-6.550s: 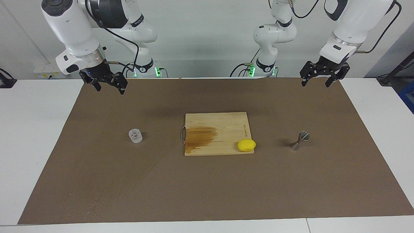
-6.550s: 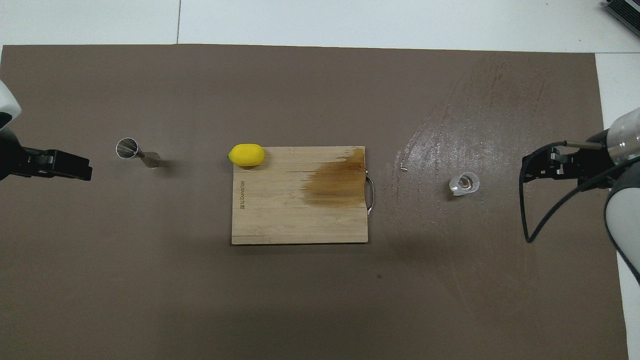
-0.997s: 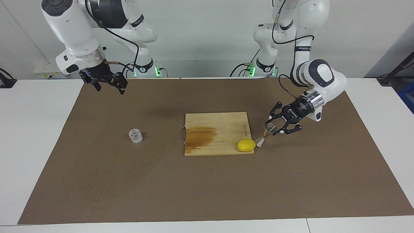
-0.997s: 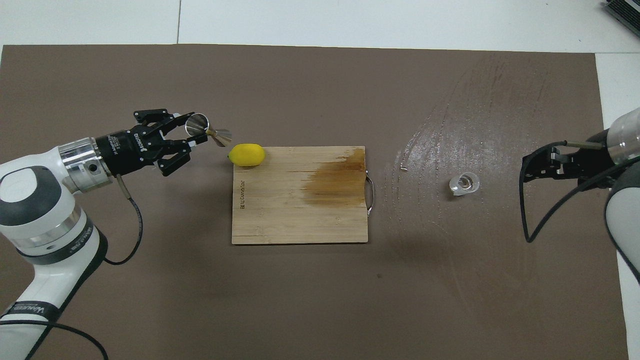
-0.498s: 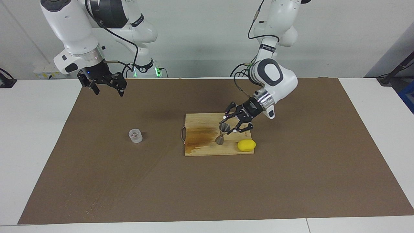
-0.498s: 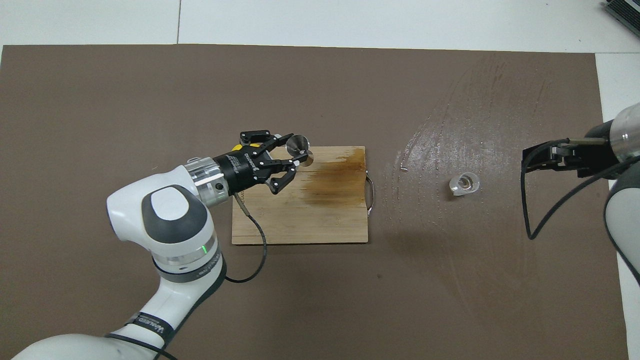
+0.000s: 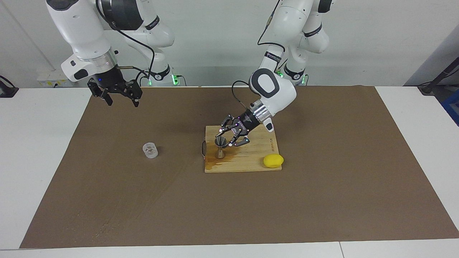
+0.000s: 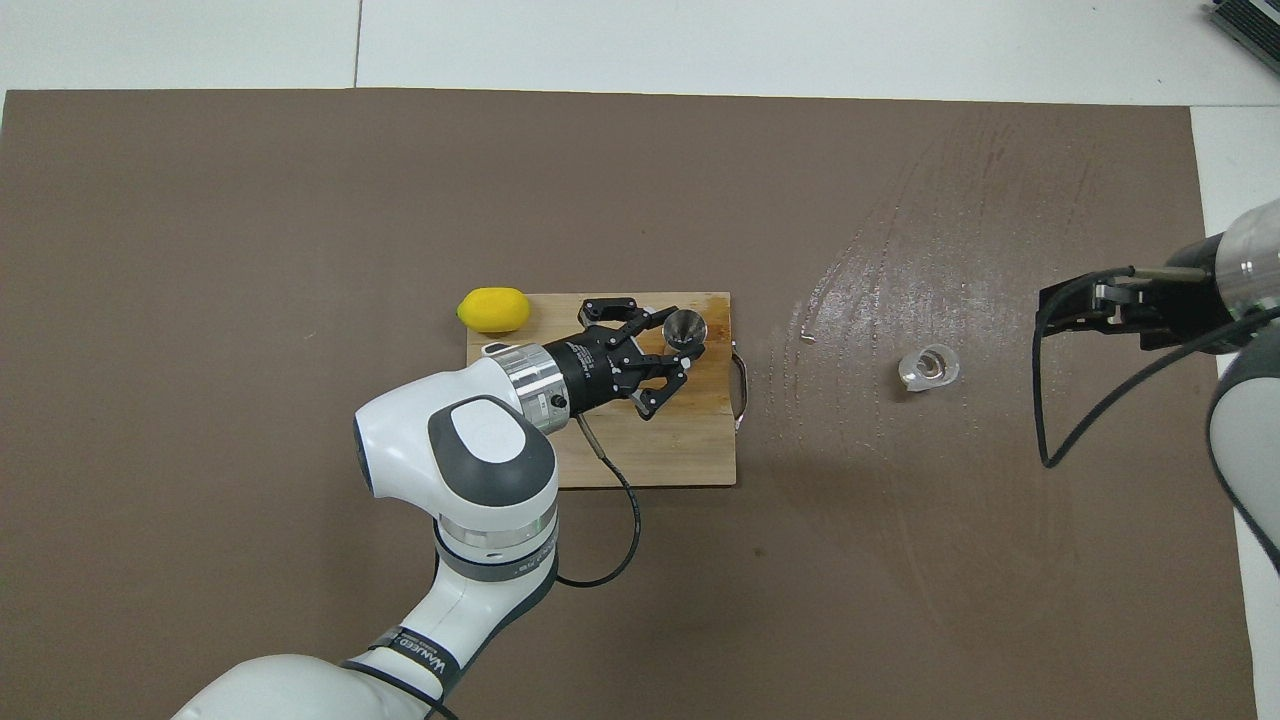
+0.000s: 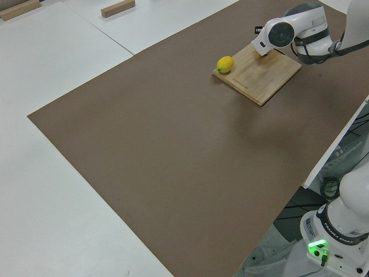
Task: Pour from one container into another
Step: 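Set the metal cup on the board while the right gripper reaches the glass cup, then withdraw the left gripper while the right gripper grasps the glass cup, then lift the glass cup with the right gripper and carry it over the metal cup, then tilt the glass cup with the right gripper to pour into the metal cup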
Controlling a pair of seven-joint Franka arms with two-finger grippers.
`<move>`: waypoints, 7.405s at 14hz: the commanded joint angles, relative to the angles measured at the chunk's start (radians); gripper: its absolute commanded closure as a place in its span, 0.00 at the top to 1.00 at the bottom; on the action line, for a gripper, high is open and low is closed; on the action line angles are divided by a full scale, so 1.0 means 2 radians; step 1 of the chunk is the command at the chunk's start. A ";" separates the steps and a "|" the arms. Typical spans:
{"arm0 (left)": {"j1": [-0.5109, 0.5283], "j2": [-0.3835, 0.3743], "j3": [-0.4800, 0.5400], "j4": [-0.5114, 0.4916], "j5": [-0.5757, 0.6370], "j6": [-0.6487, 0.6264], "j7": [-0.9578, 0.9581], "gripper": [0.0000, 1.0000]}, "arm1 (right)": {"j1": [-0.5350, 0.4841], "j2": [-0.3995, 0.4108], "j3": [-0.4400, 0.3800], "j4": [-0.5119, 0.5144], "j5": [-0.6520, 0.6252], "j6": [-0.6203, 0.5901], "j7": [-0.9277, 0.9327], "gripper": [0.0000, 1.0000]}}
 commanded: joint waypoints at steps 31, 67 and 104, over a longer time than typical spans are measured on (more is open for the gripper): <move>0.133 -0.088 0.016 0.056 0.581 0.072 -0.130 1.00 | -0.099 0.174 0.001 -0.197 0.298 0.251 0.348 0.94; 0.401 -0.191 -0.089 0.164 0.944 -0.553 0.637 1.00 | 0.080 0.169 -0.001 -0.067 0.255 0.265 0.621 0.00; 0.417 -0.200 -0.113 0.161 0.932 -0.558 0.611 1.00 | 0.253 0.199 0.004 0.043 -0.191 0.148 0.814 0.00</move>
